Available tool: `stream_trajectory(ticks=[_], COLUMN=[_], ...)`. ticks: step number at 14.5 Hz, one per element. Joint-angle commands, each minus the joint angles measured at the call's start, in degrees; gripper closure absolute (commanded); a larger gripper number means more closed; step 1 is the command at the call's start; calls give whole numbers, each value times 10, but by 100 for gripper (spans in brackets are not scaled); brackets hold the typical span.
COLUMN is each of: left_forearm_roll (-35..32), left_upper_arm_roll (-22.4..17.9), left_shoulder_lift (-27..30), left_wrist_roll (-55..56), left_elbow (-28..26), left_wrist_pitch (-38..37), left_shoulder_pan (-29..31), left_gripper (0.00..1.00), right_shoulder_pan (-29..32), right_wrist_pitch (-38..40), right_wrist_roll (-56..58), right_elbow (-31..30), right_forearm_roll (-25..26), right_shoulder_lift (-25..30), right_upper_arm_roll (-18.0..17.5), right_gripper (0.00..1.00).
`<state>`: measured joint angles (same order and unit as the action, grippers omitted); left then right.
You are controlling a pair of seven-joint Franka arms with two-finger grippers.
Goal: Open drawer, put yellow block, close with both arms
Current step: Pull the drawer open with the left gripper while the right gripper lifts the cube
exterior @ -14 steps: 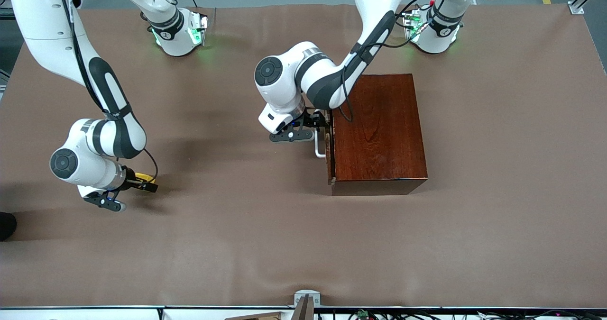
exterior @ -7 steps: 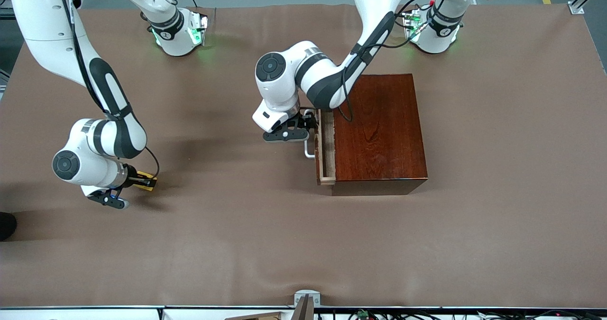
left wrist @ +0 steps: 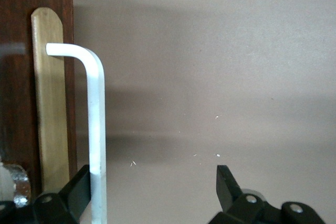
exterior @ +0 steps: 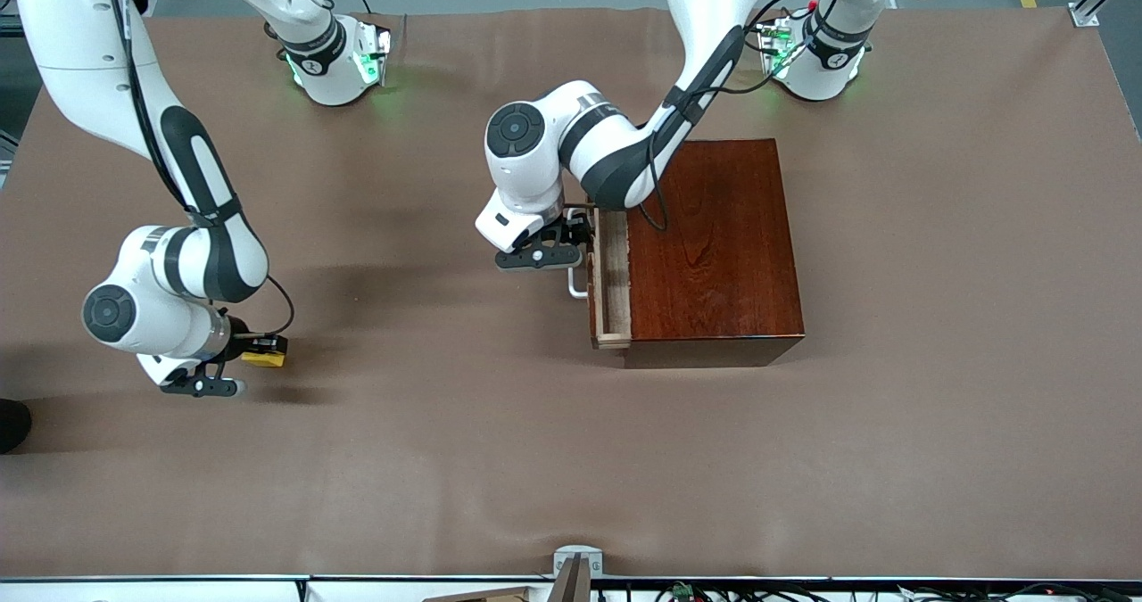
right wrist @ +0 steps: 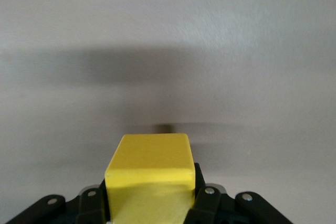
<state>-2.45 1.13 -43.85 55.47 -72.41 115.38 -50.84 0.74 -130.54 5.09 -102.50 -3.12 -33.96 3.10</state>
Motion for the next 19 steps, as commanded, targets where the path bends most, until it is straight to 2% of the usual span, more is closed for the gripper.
stream_trajectory(ticks=[1, 4, 7, 14, 19], left_forearm_roll=[18, 30, 30, 50, 49], left_upper_arm_roll=[6, 13, 19, 23, 9], left_shoulder_lift=[-23, -23, -28, -30, -31], left_wrist_roll=[10, 11, 11, 9, -17], left_elbow=[19, 19, 18, 19, 18], left_wrist_pitch=[58, 88, 112, 172, 173], left_shoulder_pan=[-7, -7, -8, -6, -2], left_gripper=[0, 0, 0, 0, 0], right_shoulder_pan=[-6, -14, -27, -35, -36], right_wrist_pitch=[58, 114, 147, 151, 152], right_wrist_roll=[54, 84, 139, 370, 497], right_elbow=[34, 77, 87, 88, 101], right_forearm_roll=[-2, -3, -4, -10, -11], right_shoulder_lift=[19, 27, 49, 75, 79], right_upper_arm_roll=[-3, -5, -5, -6, -6], right_gripper=[100, 100, 100, 100, 100])
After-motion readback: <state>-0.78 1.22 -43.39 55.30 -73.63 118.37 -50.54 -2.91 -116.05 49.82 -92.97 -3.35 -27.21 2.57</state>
